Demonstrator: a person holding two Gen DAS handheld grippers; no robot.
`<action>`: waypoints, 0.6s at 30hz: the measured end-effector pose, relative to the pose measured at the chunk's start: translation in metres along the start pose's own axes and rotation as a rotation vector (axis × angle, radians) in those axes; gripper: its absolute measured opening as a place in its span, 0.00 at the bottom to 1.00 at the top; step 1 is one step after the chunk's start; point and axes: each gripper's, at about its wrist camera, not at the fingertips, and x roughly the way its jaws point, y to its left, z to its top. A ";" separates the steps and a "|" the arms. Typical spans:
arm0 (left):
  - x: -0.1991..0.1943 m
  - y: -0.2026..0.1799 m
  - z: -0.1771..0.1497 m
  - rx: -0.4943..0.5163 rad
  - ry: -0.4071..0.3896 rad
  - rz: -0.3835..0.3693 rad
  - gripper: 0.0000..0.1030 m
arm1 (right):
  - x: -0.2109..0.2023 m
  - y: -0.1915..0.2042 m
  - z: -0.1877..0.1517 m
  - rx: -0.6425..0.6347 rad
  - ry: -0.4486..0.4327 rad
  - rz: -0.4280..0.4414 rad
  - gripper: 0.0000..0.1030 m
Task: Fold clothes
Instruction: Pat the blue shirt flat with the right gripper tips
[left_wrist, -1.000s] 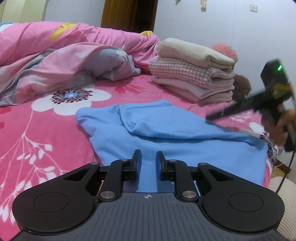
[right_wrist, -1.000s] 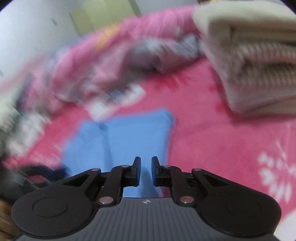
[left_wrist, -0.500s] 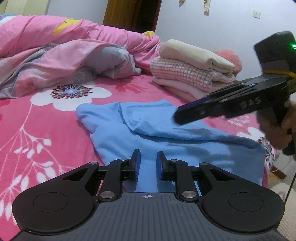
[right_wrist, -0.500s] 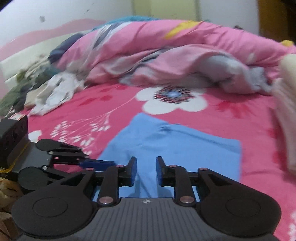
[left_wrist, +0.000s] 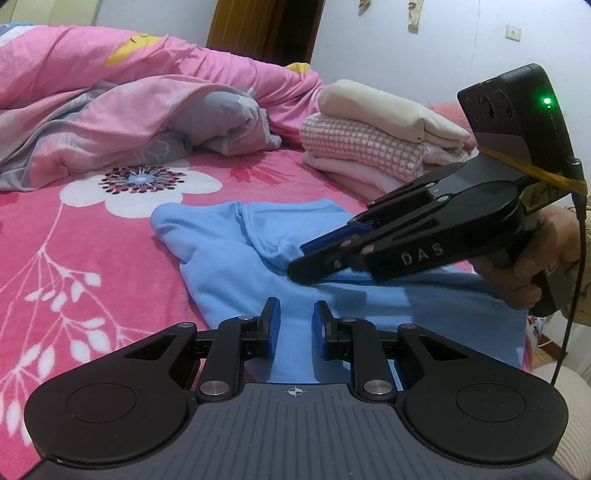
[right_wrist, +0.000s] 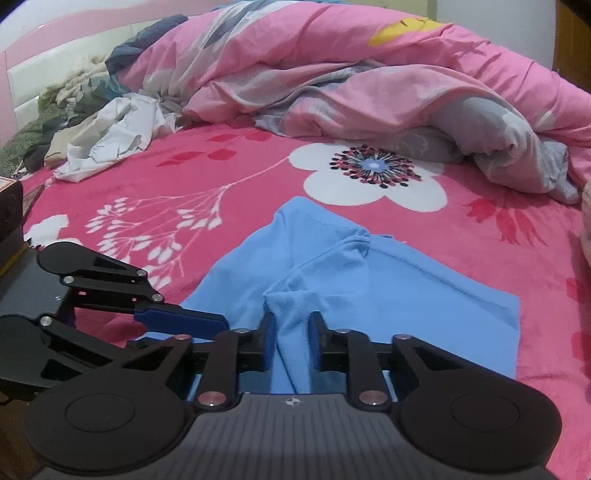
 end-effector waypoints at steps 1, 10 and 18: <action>0.000 0.000 0.000 0.000 0.000 0.000 0.19 | -0.004 -0.004 0.001 0.017 -0.022 -0.009 0.04; 0.000 -0.001 0.000 0.002 -0.001 0.002 0.19 | -0.037 -0.082 0.005 0.298 -0.190 -0.132 0.02; 0.000 -0.001 0.000 0.000 -0.001 0.001 0.19 | -0.017 -0.145 -0.019 0.531 -0.186 -0.188 0.00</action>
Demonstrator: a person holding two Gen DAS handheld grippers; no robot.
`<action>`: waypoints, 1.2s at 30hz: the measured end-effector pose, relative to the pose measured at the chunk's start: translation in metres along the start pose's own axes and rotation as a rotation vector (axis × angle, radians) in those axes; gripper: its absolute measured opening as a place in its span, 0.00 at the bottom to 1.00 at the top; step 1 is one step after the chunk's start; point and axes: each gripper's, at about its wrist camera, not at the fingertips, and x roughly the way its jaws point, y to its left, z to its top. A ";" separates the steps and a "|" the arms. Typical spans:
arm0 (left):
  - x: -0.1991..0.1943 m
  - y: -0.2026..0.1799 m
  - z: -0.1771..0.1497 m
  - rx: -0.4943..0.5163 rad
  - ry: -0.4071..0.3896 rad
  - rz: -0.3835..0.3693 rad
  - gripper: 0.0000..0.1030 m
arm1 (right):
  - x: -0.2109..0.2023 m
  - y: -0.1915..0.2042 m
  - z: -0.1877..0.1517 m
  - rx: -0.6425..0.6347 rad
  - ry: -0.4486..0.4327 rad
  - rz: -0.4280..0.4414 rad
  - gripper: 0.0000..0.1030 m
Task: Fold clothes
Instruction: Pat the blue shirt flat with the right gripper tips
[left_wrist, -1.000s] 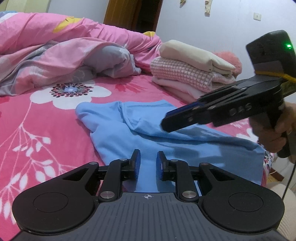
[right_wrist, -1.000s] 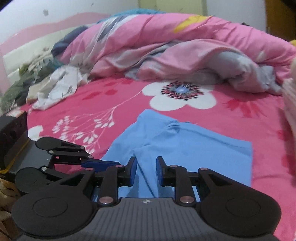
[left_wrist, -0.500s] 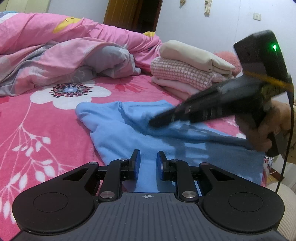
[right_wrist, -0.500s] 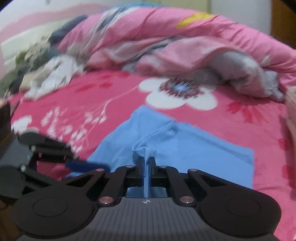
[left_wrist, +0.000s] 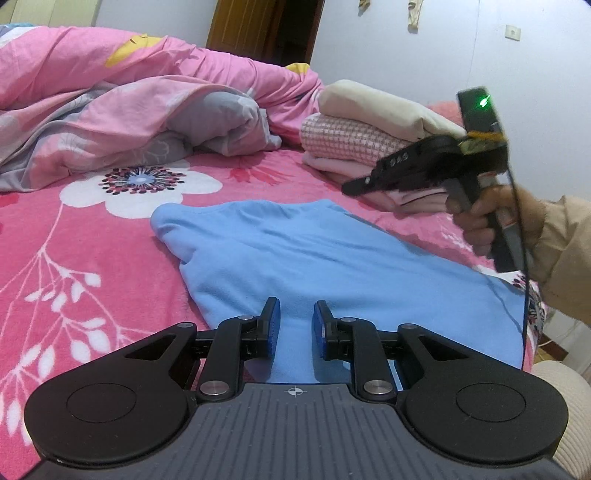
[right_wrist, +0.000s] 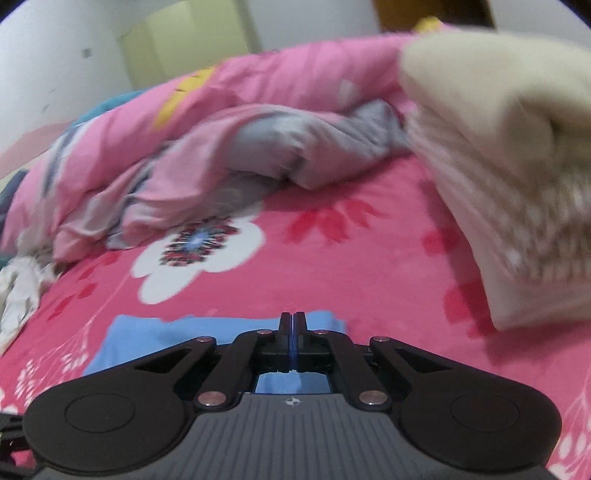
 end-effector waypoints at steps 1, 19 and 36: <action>0.000 0.000 0.000 -0.001 0.000 0.000 0.19 | 0.004 -0.007 -0.001 0.047 0.017 0.024 0.00; -0.001 -0.001 0.000 -0.001 -0.001 0.000 0.19 | 0.024 0.014 -0.005 0.072 0.159 0.137 0.07; 0.000 0.001 0.000 -0.001 -0.001 -0.001 0.21 | 0.031 0.017 -0.009 0.013 0.070 -0.070 0.08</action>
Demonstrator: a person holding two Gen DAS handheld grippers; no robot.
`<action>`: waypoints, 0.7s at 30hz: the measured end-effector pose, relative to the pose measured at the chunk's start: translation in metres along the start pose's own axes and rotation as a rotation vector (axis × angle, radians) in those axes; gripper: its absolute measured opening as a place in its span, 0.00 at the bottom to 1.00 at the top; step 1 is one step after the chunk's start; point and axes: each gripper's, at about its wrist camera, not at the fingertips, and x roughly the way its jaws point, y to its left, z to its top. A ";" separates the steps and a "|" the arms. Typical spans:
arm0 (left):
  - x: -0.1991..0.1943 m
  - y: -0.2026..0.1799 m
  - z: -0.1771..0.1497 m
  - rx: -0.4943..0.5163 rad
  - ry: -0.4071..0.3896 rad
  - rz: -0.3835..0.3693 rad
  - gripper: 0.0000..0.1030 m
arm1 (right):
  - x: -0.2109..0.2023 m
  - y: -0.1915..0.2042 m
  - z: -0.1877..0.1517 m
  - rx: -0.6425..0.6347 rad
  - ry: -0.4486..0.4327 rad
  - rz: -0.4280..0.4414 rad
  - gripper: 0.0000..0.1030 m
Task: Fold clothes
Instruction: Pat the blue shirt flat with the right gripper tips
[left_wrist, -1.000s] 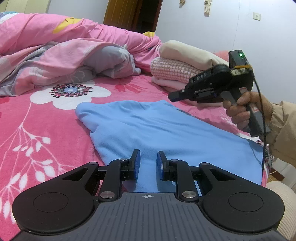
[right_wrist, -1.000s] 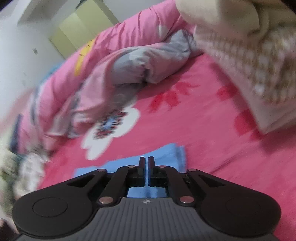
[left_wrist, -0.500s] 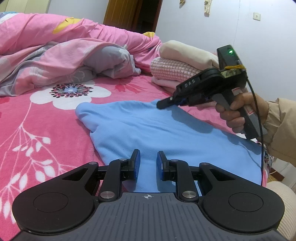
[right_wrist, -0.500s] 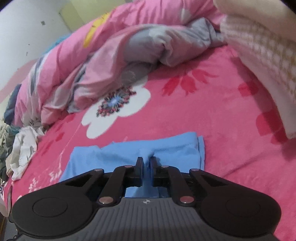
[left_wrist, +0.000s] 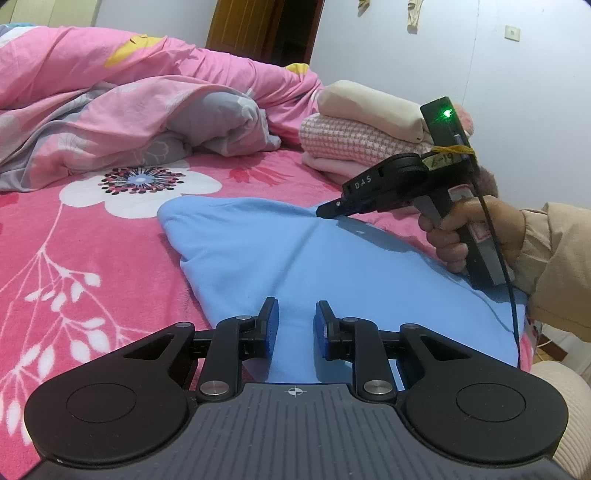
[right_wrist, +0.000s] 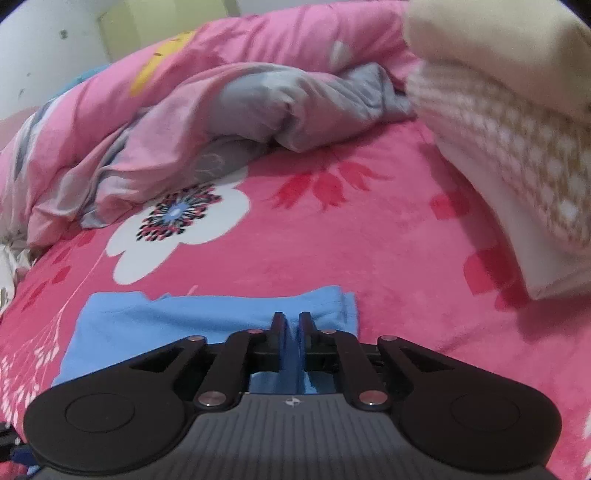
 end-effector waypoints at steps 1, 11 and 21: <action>0.000 0.000 0.000 -0.001 0.000 0.000 0.21 | -0.001 -0.004 0.001 0.025 -0.001 0.008 0.08; 0.001 -0.001 0.000 0.003 0.000 0.004 0.22 | -0.041 -0.021 0.014 0.089 0.019 0.158 0.11; 0.000 0.000 0.000 -0.002 -0.001 0.003 0.22 | -0.043 -0.062 -0.010 0.301 0.087 0.150 0.11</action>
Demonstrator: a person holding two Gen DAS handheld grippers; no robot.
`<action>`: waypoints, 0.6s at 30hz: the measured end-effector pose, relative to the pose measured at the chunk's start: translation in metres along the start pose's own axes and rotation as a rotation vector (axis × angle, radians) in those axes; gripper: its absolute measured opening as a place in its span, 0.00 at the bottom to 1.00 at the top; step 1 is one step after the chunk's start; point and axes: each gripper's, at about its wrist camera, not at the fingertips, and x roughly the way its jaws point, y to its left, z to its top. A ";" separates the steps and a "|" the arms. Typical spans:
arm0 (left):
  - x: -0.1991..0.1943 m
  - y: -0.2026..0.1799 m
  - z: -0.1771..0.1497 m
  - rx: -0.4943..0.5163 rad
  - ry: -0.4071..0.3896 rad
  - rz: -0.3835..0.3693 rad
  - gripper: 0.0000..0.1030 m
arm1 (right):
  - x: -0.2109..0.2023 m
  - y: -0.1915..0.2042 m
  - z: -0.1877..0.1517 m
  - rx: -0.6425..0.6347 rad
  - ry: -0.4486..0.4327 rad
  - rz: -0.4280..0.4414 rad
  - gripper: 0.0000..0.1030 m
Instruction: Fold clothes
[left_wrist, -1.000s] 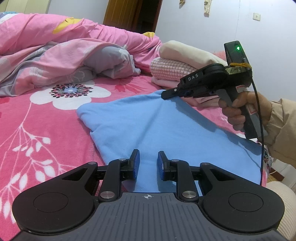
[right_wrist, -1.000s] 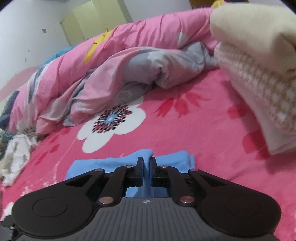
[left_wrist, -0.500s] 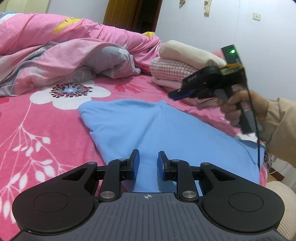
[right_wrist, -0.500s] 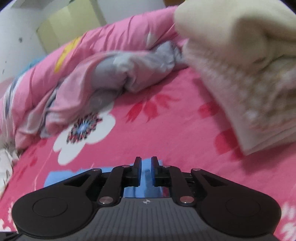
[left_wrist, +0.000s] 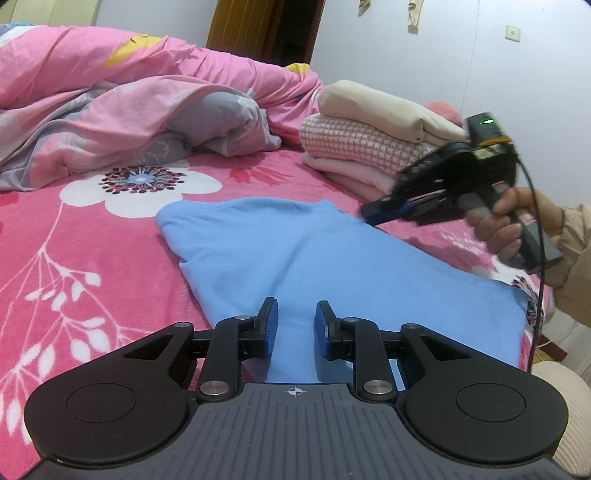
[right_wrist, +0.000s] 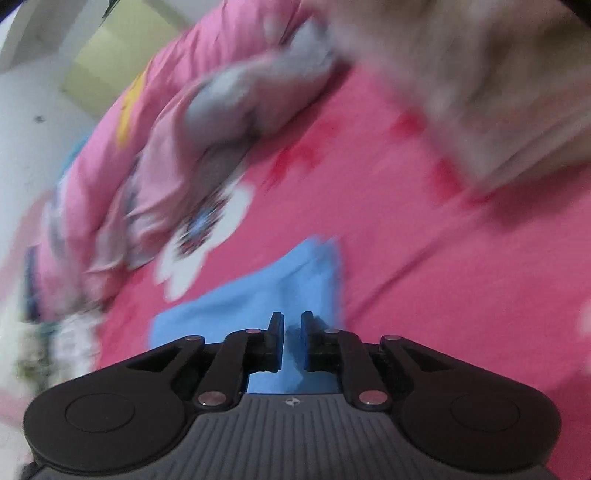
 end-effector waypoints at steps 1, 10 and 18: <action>0.000 0.000 0.000 0.000 0.000 0.000 0.22 | -0.010 0.002 -0.002 -0.020 -0.014 -0.011 0.11; 0.000 0.000 0.000 0.005 0.000 0.005 0.22 | -0.092 -0.006 -0.083 -0.027 0.043 0.200 0.22; -0.011 0.003 0.003 -0.029 -0.028 0.030 0.31 | -0.155 -0.060 -0.138 0.253 -0.096 0.136 0.22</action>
